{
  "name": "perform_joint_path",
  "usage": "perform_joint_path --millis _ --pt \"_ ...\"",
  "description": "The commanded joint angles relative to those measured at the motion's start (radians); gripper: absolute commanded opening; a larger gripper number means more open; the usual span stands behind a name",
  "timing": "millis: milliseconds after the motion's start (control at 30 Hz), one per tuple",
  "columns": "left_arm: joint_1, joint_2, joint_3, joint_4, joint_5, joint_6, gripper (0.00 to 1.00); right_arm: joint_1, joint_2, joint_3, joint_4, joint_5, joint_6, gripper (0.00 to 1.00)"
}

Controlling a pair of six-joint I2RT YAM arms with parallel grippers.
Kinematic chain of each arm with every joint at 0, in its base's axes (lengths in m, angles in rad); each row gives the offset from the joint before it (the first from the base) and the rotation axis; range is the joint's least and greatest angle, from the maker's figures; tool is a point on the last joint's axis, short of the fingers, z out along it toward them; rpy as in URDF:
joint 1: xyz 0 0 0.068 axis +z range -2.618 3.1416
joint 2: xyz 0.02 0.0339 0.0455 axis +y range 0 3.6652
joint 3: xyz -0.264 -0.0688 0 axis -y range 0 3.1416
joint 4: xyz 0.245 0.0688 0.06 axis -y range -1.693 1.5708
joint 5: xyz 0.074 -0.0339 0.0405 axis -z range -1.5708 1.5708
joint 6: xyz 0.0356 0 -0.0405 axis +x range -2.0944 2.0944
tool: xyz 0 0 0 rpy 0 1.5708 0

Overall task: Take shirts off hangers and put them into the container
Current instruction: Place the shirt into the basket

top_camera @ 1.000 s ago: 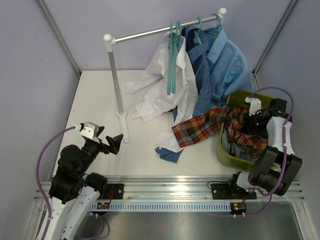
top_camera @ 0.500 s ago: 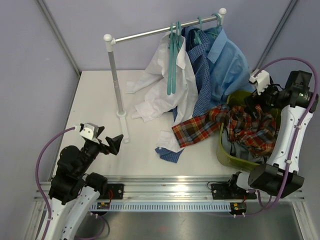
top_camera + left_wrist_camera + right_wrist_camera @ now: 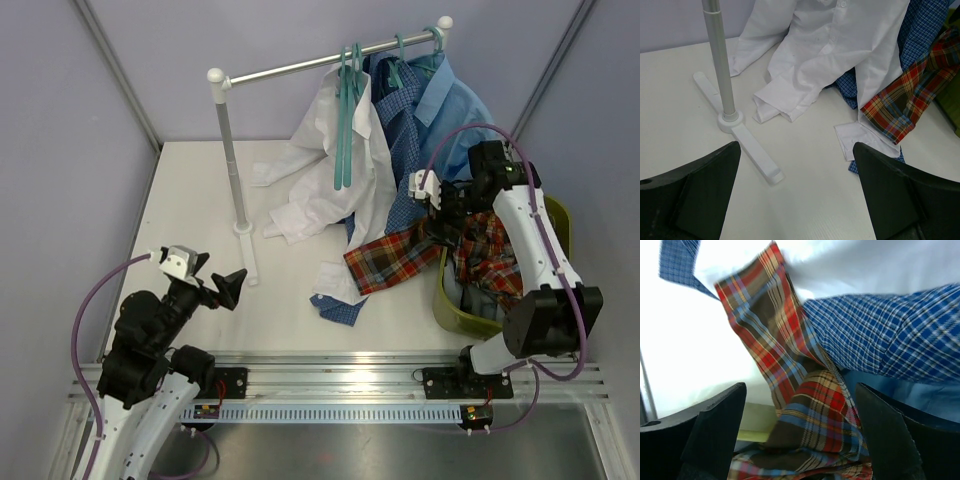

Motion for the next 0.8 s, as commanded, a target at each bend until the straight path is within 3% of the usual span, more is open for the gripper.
perform_joint_path --millis 0,233,367,467,500,633,700,767 --pt "0.002 0.026 -0.003 0.051 0.021 0.004 0.99 0.038 0.055 0.013 0.080 0.094 -0.007 0.95" --pt "0.002 0.024 -0.005 0.052 0.024 0.005 0.99 0.120 0.124 -0.073 0.186 0.229 0.013 0.91" --pt "0.002 0.016 -0.006 0.052 0.020 0.005 0.99 0.149 0.129 -0.110 0.186 0.249 0.016 0.83" --pt "0.002 0.018 -0.006 0.055 0.024 0.005 0.99 0.166 0.127 -0.131 0.191 0.273 0.036 0.59" --pt "0.002 0.018 -0.006 0.055 0.028 0.005 0.99 0.167 0.126 -0.133 0.189 0.275 0.053 0.41" --pt "0.002 0.010 -0.008 0.055 0.023 0.005 0.99 0.169 0.086 -0.134 0.194 0.278 0.085 0.06" --pt "0.002 0.007 -0.008 0.055 0.023 0.005 0.99 0.170 0.046 -0.128 0.189 0.266 0.093 0.00" --pt "0.002 0.006 -0.008 0.055 0.023 0.005 0.99 0.170 0.008 -0.110 0.163 0.230 0.105 0.00"
